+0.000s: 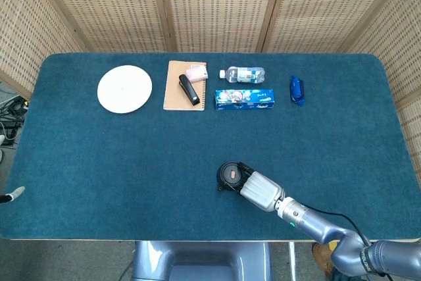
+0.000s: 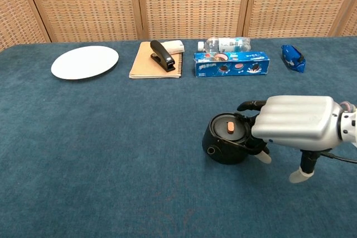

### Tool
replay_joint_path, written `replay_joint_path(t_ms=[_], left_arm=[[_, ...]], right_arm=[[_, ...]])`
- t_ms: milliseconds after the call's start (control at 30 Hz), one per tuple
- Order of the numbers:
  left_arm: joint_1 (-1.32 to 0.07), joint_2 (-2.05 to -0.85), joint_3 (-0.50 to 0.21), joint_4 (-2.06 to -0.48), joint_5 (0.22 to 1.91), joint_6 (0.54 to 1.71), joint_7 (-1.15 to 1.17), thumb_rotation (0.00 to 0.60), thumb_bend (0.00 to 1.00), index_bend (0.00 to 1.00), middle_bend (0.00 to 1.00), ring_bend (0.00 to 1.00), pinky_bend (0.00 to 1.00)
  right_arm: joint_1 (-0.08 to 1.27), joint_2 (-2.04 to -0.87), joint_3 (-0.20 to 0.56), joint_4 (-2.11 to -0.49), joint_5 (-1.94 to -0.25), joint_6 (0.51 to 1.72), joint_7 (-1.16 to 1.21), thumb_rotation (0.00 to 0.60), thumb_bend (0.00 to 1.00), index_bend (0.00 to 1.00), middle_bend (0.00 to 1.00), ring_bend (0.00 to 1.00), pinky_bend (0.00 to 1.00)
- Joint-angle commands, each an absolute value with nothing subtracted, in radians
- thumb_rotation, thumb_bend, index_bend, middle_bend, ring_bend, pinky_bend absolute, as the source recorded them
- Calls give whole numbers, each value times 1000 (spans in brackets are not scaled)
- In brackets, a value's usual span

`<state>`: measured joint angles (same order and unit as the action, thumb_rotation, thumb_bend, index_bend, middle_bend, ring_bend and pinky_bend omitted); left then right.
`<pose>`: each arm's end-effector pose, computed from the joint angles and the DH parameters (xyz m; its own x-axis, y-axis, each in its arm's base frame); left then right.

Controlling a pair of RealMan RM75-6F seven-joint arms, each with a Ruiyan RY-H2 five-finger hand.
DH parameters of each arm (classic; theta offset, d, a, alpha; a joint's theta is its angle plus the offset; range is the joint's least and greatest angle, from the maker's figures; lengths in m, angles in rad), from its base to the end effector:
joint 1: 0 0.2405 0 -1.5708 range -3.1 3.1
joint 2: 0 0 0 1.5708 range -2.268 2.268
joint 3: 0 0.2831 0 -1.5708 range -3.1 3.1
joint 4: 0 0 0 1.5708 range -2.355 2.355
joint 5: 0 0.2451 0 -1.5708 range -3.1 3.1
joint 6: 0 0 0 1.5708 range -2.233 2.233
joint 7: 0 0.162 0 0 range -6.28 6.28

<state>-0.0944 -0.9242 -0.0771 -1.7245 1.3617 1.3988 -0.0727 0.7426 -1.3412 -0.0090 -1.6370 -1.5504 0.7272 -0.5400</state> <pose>-0.3582 0.2115 0.1966 0.3822 0.0421 0.9231 0.9159 0.1158 -0.3844 -0.1781 -0.3052 -0.0569 0.8754 -0.0876 0.4754 -0.3391 -0.8122 0.4748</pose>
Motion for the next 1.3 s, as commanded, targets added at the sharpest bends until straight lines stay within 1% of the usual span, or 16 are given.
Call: replay_joint_path(t_ms=[33, 167, 267, 400, 467, 567, 633, 833, 900, 933, 967, 1067, 1133, 1167, 1200, 1300], left_arm=[[-94, -923, -77, -1723, 1362, 1399, -77, 600, 0, 0, 0, 0, 0], [-94, -922, -78, -1721, 1362, 1398, -84, 600, 0, 0, 0, 0, 0], [-94, -921, -77, -1720, 1363, 1398, -88, 600, 0, 0, 0, 0, 0], [-93, -920, -78, -1718, 1364, 1400, -93, 600, 0, 0, 0, 0, 0], [-93, -919, -77, -1719, 1366, 1399, -95, 600, 0, 0, 0, 0, 0], [-93, -919, -77, -1719, 1367, 1400, -94, 600, 0, 0, 0, 0, 0], [-93, -919, -77, -1719, 1367, 1401, -94, 600, 0, 0, 0, 0, 0], [-90, -916, -77, -1718, 1367, 1404, -104, 600, 0, 0, 0, 0, 0], [-90, -915, -78, -1716, 1367, 1405, -107, 600, 0, 0, 0, 0, 0], [-90, -915, -78, -1716, 1368, 1405, -109, 600, 0, 0, 0, 0, 0], [-90, -915, -78, -1716, 1368, 1405, -111, 600, 0, 0, 0, 0, 0], [-89, -913, -78, -1715, 1369, 1405, -114, 600, 0, 0, 0, 0, 0], [-88, -912, -78, -1715, 1370, 1406, -117, 600, 0, 0, 0, 0, 0], [-88, -912, -78, -1715, 1370, 1407, -118, 600, 0, 0, 0, 0, 0], [-88, -911, -78, -1715, 1370, 1407, -121, 600, 0, 0, 0, 0, 0], [-86, -910, -78, -1713, 1371, 1409, -128, 600, 0, 0, 0, 0, 0]], right_arm=[[747, -1352, -4, -1635, -1541, 732, -555, 600, 0, 677, 695, 439, 0], [751, -1363, -3, -1634, -1536, 736, -568, 600, 0, 773, 781, 492, 0], [755, -1370, -3, -1632, -1533, 739, -576, 600, 0, 874, 855, 568, 0], [761, -1381, 1, -1629, -1534, 750, -573, 600, 0, 953, 908, 641, 0], [768, -1390, 16, -1633, -1545, 771, -547, 600, 0, 992, 947, 700, 0], [773, -1393, 23, -1633, -1552, 781, -503, 600, 0, 1000, 990, 769, 0], [779, -1393, 30, -1634, -1552, 786, -478, 600, 0, 1000, 999, 793, 0], [781, -1387, 69, -1666, -1490, 798, -415, 593, 0, 1000, 1000, 816, 0], [784, -1381, 82, -1685, -1465, 798, -400, 516, 0, 1000, 1000, 832, 0], [786, -1377, 86, -1693, -1453, 795, -396, 429, 0, 1000, 1000, 841, 0], [788, -1371, 95, -1707, -1432, 793, -391, 313, 0, 1000, 1000, 847, 0], [794, -1357, 120, -1743, -1368, 788, -388, 91, 0, 1000, 1000, 860, 0], [798, -1349, 134, -1763, -1324, 788, -393, 28, 0, 1000, 1000, 867, 0], [800, -1346, 138, -1770, -1311, 787, -395, 12, 0, 1000, 1000, 870, 0], [803, -1341, 147, -1782, -1285, 788, -398, 1, 0, 1000, 1000, 875, 0], [811, -1329, 166, -1806, -1222, 799, -410, 0, 0, 1000, 1000, 894, 0]])
